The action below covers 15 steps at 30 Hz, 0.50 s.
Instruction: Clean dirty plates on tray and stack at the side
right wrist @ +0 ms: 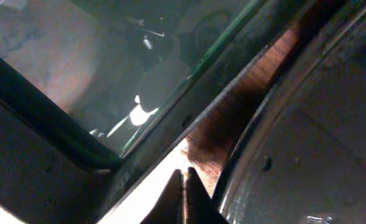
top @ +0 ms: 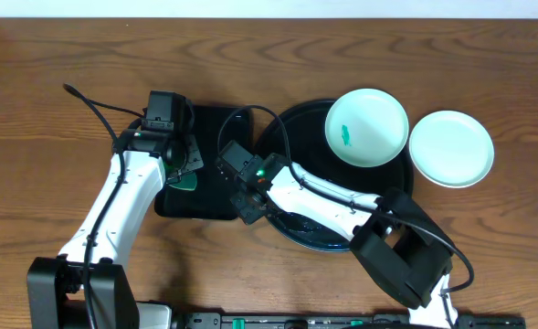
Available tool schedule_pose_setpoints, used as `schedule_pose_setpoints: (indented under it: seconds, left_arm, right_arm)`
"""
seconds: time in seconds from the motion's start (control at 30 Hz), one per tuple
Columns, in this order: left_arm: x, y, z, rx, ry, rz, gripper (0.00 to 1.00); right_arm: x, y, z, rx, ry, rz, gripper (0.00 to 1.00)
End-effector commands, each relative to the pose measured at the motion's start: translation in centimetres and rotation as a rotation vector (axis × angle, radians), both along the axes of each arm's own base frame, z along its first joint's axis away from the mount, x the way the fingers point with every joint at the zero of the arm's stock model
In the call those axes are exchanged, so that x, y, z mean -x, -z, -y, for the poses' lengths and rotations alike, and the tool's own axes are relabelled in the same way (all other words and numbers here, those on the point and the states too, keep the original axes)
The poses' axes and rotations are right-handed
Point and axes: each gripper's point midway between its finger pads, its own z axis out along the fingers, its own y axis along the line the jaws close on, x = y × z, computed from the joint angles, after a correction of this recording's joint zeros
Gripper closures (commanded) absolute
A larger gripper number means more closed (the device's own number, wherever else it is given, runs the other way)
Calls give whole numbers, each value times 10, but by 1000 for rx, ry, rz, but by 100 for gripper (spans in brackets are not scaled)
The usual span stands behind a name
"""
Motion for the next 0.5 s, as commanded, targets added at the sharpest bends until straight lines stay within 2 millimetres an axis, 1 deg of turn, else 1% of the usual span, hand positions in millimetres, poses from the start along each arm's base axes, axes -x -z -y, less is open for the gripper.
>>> schedule_pose_setpoints:
  seconds: [0.0,0.07,0.1,0.2,0.3,0.37,0.4,0.43,0.47]
  left_arm:
    - [1,-1,-1,1,-7,3,92]
    - [1,-1,-1,1,-7,3,92]
    - [1,-1,-1,1,-7,3,92]
    - [1,-1,-1,1,-7,3,92]
    - [1,-1,-1,1,-7,3,92]
    - [1,-1,-1,1,-7,3,92]
    - [1,-1,-1,1,-7,3,92]
    - [1,-1,-1,1,-7,3,92]
    - [1,-1,-1,1,-7,3,92]
  right_arm:
    - [5,3,-3,-5,-20,-13,71]
    - [0,1,-5,-21,-20,1,67]
    - [-7,-4,-5,-29,-10,8,67]
    - [-15,-16,-1,-28,10,8,67]
    - [-20,-30,2,-24,22,5,66]
    - [-21,-38,4,-18,16,3,63]
    - [-21,-41,5,-14,11,2,57]
    - [-21,-45,8,-8,9,-1,40]
    - [-20,-47,10,-4,10,-5,18]
